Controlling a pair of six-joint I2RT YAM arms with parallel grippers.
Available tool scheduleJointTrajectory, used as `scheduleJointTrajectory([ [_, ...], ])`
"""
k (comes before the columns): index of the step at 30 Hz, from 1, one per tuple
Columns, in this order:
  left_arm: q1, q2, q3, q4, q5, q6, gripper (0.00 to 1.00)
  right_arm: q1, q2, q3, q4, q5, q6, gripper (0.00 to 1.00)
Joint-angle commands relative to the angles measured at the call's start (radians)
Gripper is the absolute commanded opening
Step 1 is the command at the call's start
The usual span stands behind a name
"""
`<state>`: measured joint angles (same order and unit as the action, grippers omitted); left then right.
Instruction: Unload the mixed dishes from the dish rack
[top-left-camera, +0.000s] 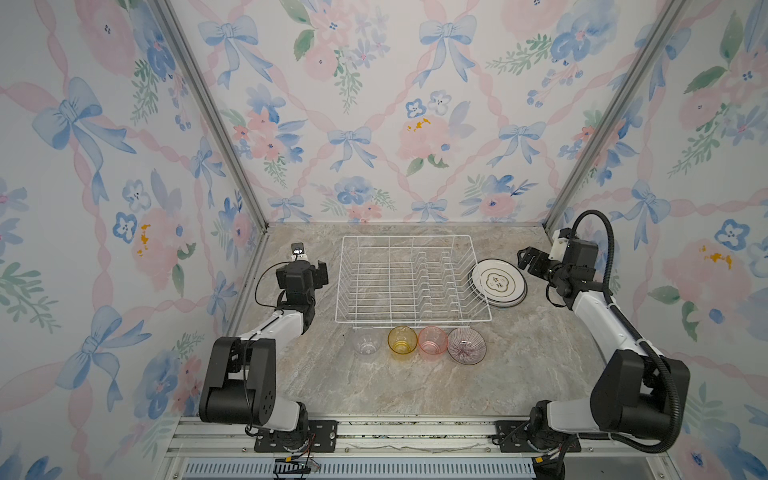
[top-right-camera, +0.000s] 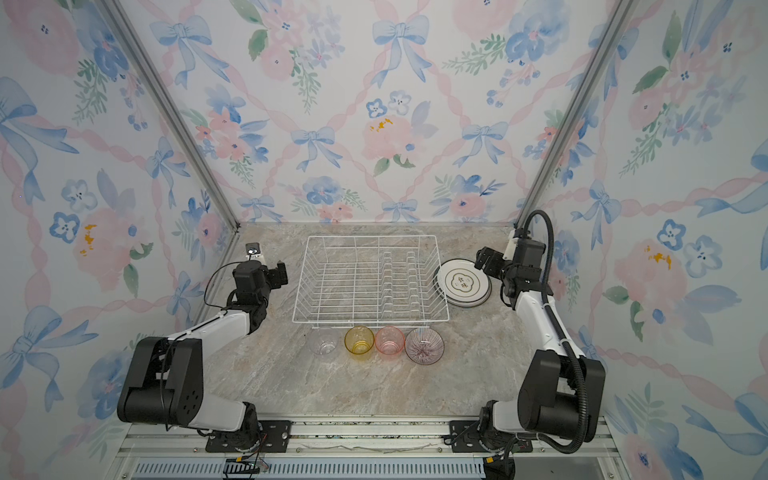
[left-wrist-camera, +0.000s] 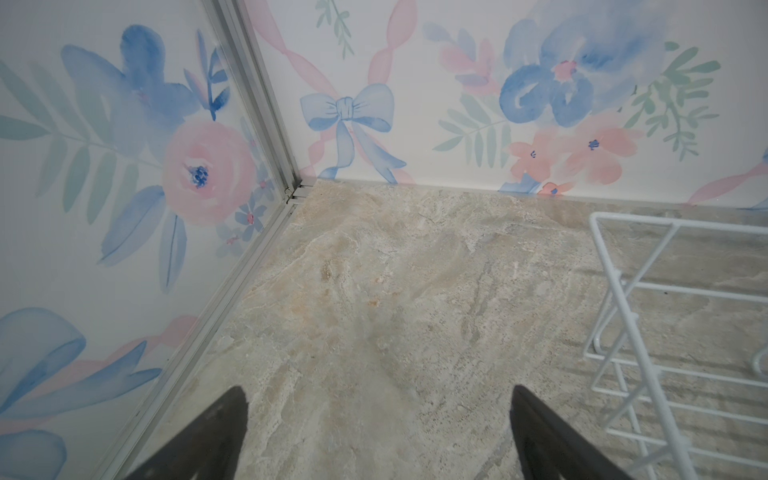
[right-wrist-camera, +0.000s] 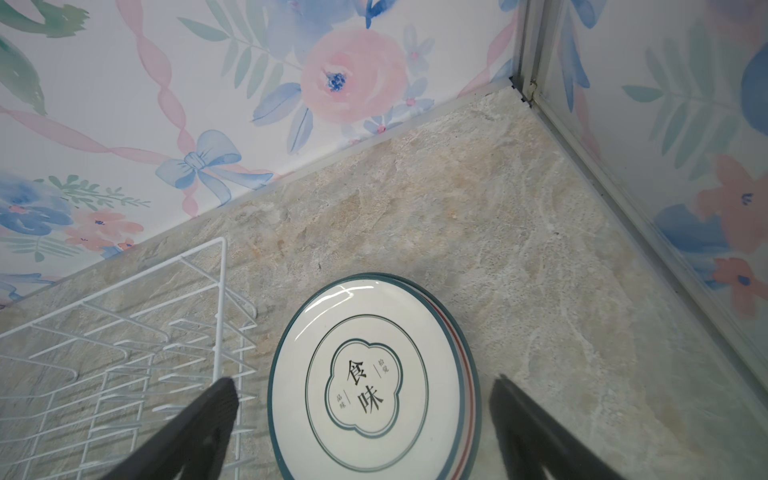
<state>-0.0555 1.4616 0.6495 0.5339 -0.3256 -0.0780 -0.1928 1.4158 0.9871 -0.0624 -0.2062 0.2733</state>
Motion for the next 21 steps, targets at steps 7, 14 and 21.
scheduleJointTrajectory([
  [7,0.005,-0.040,-0.244,0.228,0.033,-0.007,0.98,-0.010,0.058,-0.042,0.124,0.010,0.002,0.97],
  [14,-0.035,0.073,-0.351,0.560,0.039,0.062,0.98,0.034,0.022,-0.183,0.310,0.075,-0.028,0.97],
  [21,-0.052,0.107,-0.456,0.771,0.041,0.080,0.98,0.112,0.015,-0.258,0.429,0.179,-0.100,0.97],
])
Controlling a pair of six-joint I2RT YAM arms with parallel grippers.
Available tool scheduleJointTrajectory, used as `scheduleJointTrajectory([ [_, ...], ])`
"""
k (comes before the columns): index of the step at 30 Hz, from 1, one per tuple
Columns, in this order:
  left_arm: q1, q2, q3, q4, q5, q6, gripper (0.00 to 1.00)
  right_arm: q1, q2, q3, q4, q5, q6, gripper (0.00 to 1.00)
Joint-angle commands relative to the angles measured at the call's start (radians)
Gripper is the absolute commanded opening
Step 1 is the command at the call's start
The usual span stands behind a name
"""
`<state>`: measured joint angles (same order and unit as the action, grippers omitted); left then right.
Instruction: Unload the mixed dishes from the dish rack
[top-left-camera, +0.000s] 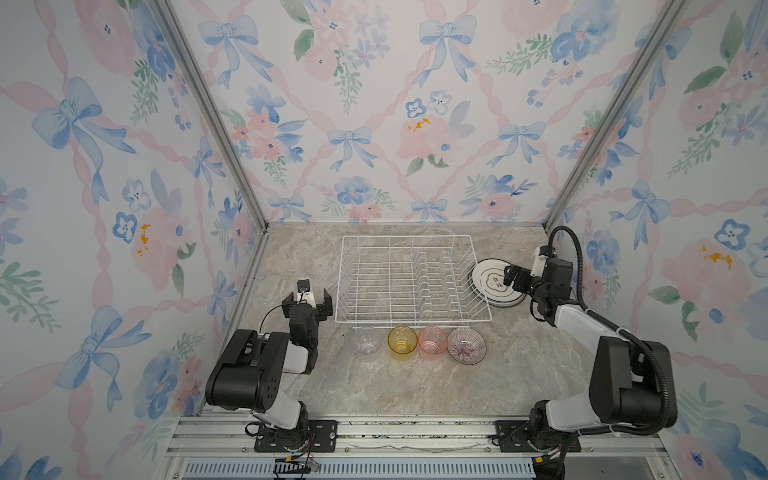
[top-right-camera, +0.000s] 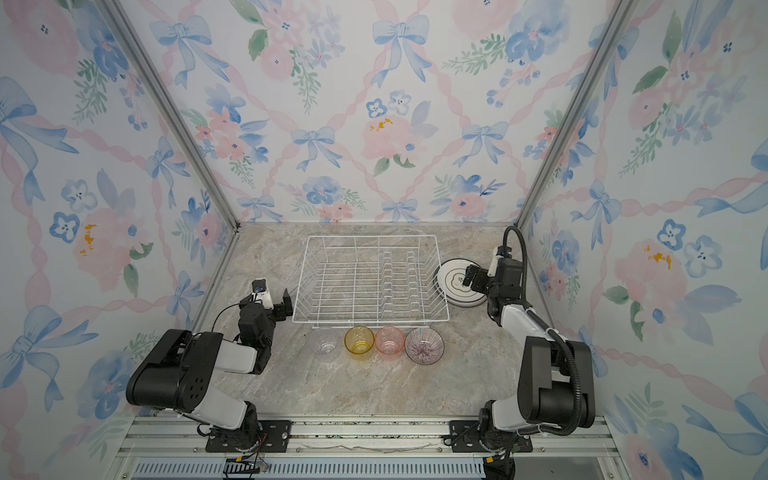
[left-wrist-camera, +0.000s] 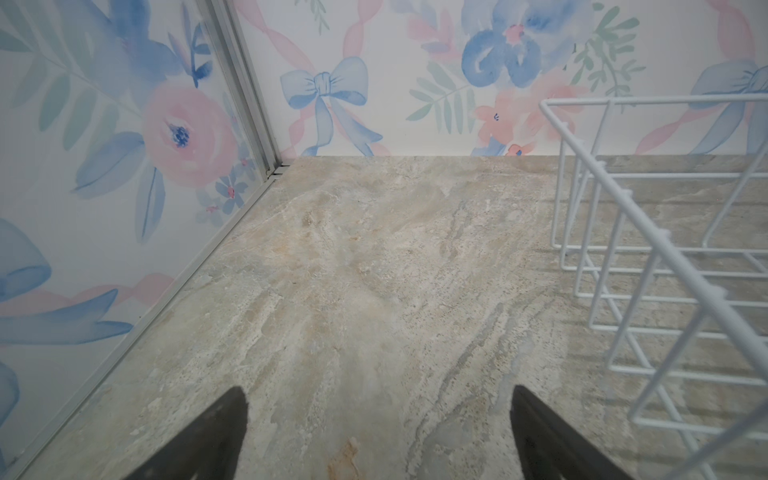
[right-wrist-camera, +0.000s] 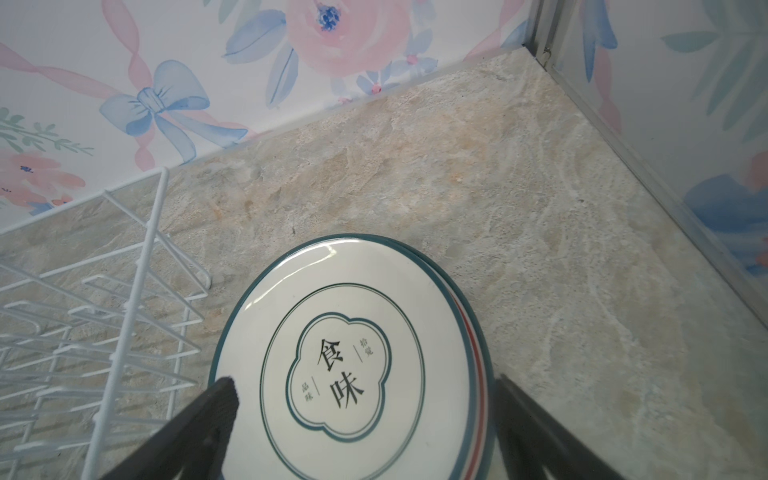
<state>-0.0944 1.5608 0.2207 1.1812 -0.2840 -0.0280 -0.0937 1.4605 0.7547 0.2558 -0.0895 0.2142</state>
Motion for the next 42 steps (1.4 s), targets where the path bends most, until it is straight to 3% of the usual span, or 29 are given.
scheduleJointTrajectory([
  [1,-0.016,0.008,-0.027,0.125,-0.002,0.032,0.98,0.014,-0.034,-0.040,0.136,0.071,-0.042,0.97],
  [13,-0.022,0.027,-0.025,0.155,-0.008,0.046,0.98,0.090,-0.071,-0.202,0.378,0.174,-0.112,0.97],
  [16,-0.022,0.025,-0.025,0.155,-0.008,0.046,0.98,0.137,-0.070,-0.220,0.436,0.254,-0.207,0.97],
  [18,-0.021,0.025,-0.025,0.156,-0.008,0.046,0.98,0.142,-0.101,-0.194,0.317,0.299,-0.262,0.97],
  [21,-0.022,0.025,-0.026,0.155,-0.008,0.046,0.98,0.087,-0.163,-0.198,0.169,0.150,-0.172,0.97],
  [26,-0.020,0.025,-0.024,0.154,-0.010,0.045,0.98,0.118,-0.134,-0.437,0.584,0.195,-0.188,0.97],
  [32,-0.021,0.024,-0.027,0.155,-0.009,0.045,0.98,0.155,0.123,-0.506,0.987,0.210,-0.221,0.97],
  [39,-0.020,0.027,-0.024,0.154,-0.011,0.045,0.98,0.155,0.076,-0.396,0.694,0.250,-0.212,0.97],
  [42,-0.019,0.026,-0.020,0.146,-0.014,0.042,0.98,0.153,0.097,-0.414,0.766,0.273,-0.198,0.97],
])
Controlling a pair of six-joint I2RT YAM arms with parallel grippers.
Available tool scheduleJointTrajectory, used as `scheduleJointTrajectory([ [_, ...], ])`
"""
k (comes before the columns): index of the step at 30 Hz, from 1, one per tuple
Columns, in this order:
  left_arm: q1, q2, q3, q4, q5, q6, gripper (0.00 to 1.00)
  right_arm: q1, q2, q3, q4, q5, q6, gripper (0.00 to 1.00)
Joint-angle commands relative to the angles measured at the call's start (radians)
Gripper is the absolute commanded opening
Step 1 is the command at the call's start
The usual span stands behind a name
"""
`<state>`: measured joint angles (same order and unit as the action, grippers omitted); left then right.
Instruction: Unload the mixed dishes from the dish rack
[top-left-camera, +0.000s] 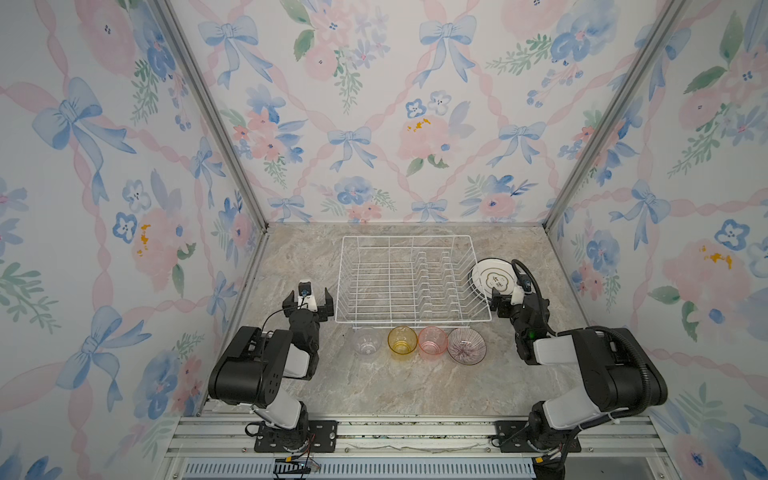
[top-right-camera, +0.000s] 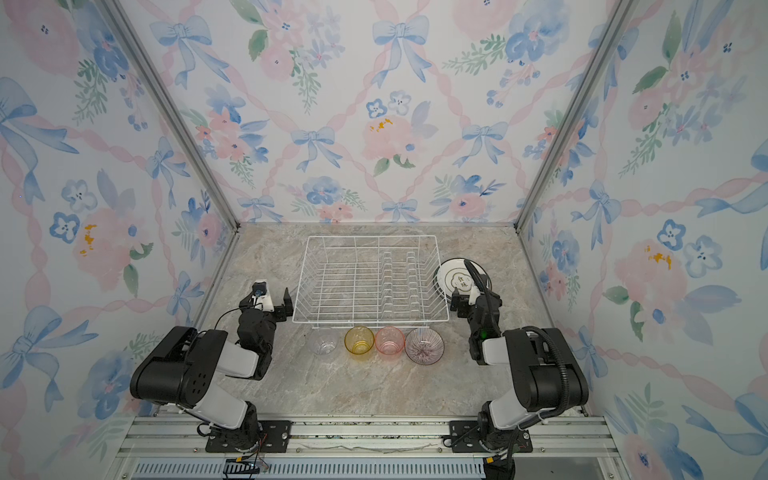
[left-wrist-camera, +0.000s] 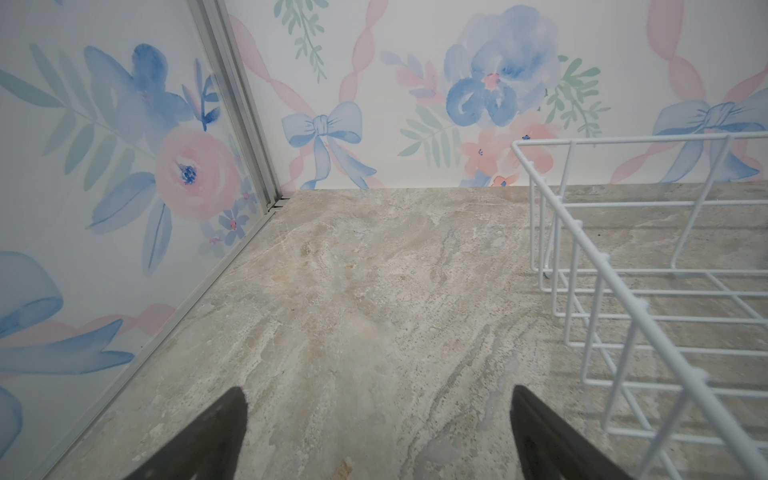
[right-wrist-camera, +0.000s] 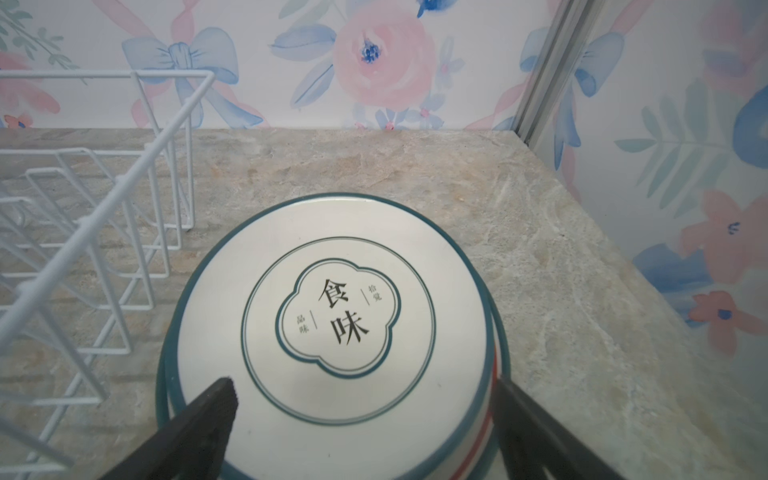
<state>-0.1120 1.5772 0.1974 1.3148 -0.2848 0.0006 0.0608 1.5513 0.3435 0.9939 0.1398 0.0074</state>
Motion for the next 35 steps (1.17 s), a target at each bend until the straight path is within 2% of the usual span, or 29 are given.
scheduleJointTrajectory([
  [1,-0.002,0.009,0.003,0.012,-0.013,0.013,0.98,-0.002,0.002,-0.008,0.029,0.048,0.010,0.97],
  [8,-0.001,0.007,0.002,0.012,-0.012,0.013,0.98,0.022,-0.005,0.039,-0.070,0.128,0.007,0.97],
  [35,0.015,0.004,0.016,-0.023,0.026,0.006,0.98,0.021,-0.002,0.037,-0.063,0.129,0.006,0.97],
])
